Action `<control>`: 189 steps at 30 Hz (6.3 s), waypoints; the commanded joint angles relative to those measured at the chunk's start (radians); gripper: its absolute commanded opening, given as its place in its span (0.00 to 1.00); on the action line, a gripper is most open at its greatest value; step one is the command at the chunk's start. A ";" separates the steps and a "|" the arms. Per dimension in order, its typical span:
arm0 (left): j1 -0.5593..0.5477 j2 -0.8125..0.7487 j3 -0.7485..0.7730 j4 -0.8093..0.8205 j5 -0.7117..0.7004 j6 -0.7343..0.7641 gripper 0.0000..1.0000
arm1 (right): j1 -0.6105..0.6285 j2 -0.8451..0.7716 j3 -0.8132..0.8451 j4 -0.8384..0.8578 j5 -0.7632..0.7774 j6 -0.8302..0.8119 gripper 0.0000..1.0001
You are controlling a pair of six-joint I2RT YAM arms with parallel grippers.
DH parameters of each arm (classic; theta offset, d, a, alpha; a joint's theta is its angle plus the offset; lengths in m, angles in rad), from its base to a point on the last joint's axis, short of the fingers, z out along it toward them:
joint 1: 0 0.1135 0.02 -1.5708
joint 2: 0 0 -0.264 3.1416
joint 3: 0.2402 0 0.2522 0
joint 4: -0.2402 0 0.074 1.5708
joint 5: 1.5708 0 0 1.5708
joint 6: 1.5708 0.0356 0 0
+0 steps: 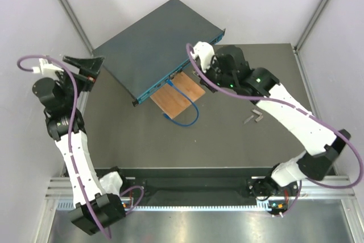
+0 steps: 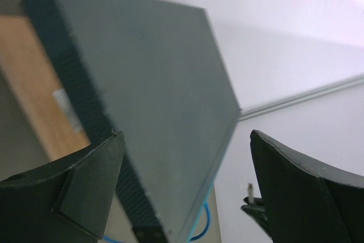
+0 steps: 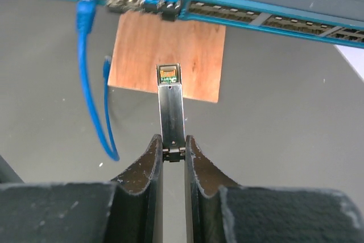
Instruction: Insert the plug into the switch port
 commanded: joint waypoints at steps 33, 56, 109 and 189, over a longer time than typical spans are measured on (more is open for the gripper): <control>-1.135 0.248 0.337 -0.647 0.038 2.052 0.64 | -0.137 0.044 0.103 -0.419 -1.013 -0.202 0.00; -1.202 0.216 0.291 -0.696 -0.035 2.114 0.59 | -0.134 0.033 0.068 -0.449 -1.009 -0.245 0.00; -1.054 0.437 0.190 -0.098 0.262 0.210 0.00 | 0.009 -0.436 -0.311 0.005 -0.355 -0.753 0.77; -0.009 0.015 -0.336 0.207 0.019 -0.190 0.99 | -0.020 0.006 -0.086 0.160 0.071 0.135 0.00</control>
